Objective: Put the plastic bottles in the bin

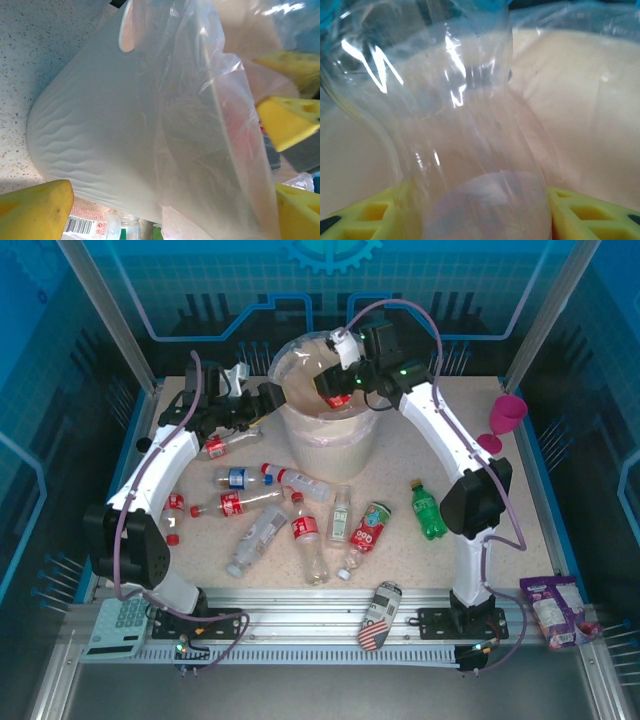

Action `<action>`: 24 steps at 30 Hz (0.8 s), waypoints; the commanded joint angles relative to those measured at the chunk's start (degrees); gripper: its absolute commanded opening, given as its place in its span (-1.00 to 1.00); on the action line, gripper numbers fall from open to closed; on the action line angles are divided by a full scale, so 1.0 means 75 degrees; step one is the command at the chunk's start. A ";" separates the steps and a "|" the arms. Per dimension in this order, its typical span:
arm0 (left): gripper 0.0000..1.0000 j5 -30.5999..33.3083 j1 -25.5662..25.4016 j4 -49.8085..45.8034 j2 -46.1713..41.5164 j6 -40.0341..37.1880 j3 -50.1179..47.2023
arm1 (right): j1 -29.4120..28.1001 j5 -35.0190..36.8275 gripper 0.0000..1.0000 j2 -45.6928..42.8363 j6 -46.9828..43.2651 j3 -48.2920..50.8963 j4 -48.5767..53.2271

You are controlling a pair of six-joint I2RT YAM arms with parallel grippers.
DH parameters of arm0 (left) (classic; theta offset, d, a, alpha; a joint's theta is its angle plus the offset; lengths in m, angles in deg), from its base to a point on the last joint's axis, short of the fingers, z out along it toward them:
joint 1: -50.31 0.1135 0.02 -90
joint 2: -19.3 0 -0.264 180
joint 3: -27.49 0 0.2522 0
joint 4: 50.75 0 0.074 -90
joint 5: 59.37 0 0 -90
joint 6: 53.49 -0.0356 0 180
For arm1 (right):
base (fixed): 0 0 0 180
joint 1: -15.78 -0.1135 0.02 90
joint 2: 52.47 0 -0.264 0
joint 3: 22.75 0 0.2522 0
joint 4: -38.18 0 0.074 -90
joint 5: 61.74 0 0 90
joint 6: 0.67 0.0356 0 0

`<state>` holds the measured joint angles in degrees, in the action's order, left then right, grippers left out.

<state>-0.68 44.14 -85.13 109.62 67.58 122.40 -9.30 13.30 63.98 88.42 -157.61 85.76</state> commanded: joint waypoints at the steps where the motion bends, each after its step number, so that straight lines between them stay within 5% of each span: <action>1: 0.88 -0.0075 -0.0042 -0.0347 -0.0035 -0.0311 -0.0176 | -0.0042 0.0164 0.12 -0.0170 -0.0281 0.0496 -0.0140; 24: 0.88 -0.0120 -0.0042 -0.0634 0.0332 -0.0567 -0.0066 | 0.0098 0.0315 0.70 -0.0179 -0.0418 0.0475 0.0357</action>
<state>-1.41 44.14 -84.98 110.02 66.27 122.40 -9.12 15.47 63.91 86.21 -151.42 86.24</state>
